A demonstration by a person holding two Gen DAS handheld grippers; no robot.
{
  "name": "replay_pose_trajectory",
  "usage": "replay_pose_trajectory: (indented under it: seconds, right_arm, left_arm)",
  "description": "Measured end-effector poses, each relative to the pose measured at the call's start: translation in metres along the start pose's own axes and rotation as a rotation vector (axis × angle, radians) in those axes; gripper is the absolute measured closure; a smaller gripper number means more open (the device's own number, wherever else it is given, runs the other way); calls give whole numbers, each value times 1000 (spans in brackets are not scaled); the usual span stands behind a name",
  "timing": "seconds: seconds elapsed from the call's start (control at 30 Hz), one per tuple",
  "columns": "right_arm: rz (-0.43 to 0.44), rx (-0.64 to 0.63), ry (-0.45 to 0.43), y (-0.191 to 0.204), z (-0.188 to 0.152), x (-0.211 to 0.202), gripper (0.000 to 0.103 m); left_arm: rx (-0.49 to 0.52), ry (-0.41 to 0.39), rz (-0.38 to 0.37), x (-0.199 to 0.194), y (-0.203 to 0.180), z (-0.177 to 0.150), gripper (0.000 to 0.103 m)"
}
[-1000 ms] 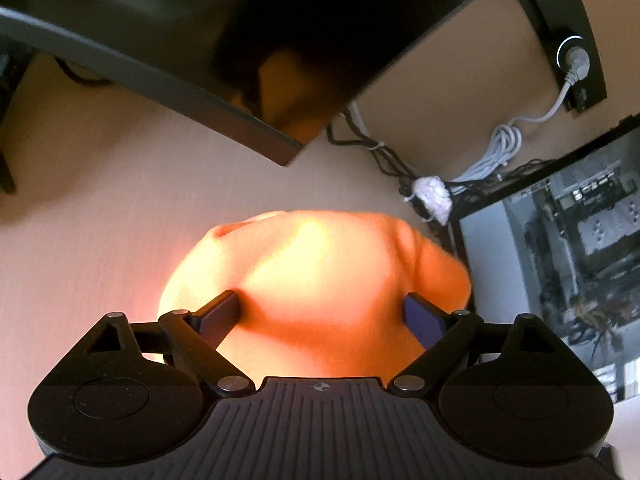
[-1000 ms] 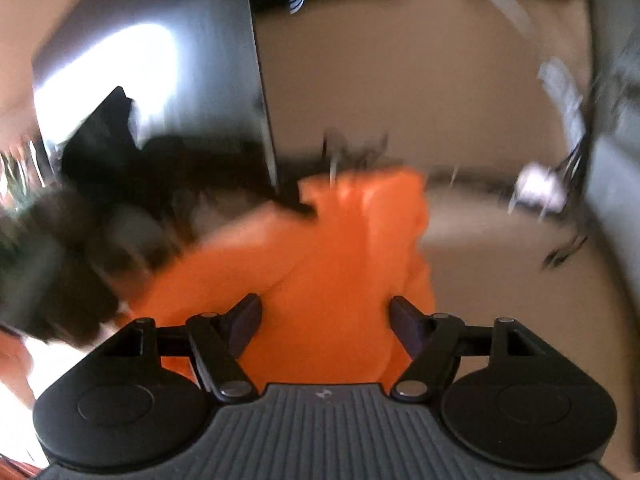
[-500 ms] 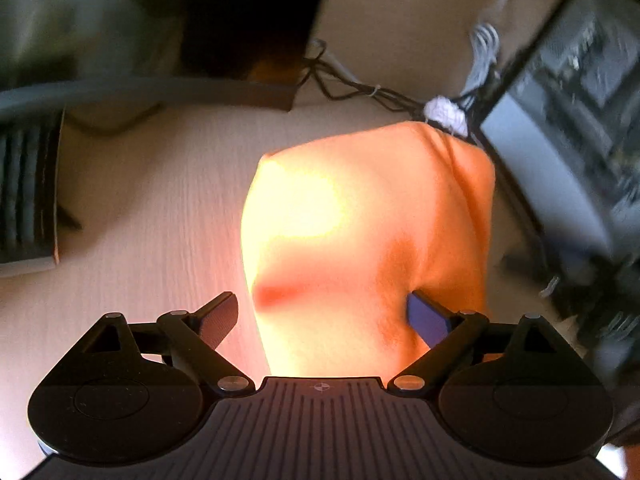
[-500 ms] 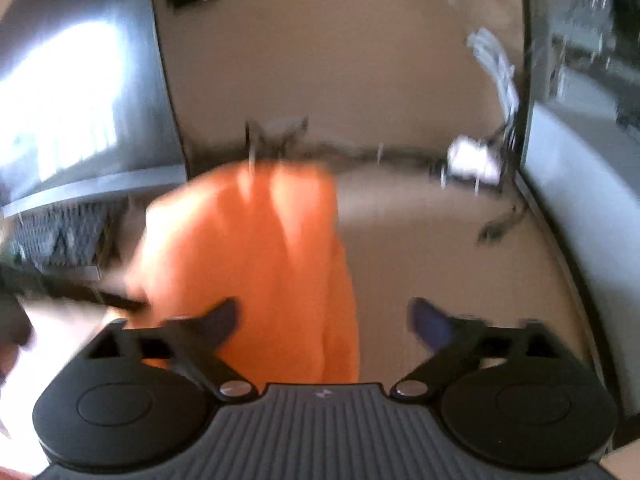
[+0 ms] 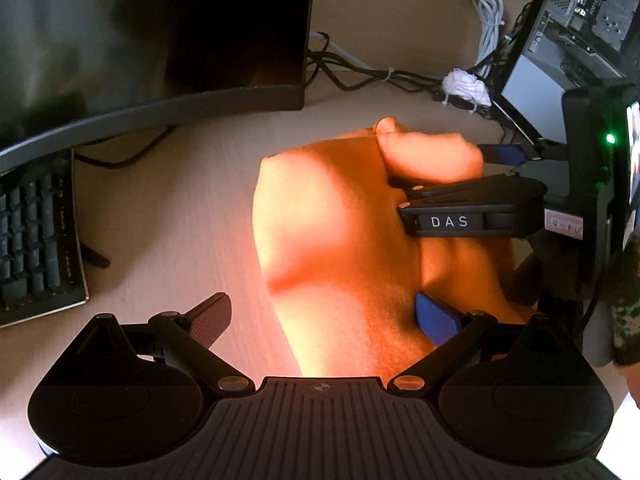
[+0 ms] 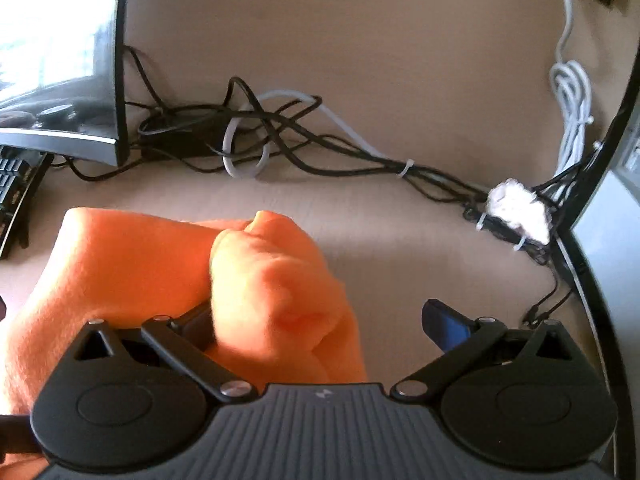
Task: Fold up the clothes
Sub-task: 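Press the folded costume flat with the left gripper, then open both grippers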
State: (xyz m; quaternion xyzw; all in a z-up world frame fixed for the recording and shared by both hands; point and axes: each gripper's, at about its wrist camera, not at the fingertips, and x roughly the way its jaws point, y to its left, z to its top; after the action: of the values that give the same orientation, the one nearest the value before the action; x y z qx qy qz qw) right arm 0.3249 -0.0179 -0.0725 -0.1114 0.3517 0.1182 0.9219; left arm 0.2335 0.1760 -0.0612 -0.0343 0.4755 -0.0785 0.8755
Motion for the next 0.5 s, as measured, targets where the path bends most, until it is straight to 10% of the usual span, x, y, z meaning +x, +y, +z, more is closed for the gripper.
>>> replay_pose_trajectory:
  seconds: [0.5]
  right_arm:
    - [-30, 112, 6, 16, -42, -53, 0]
  left_arm:
    - [-151, 41, 7, -23, 0, -54, 0]
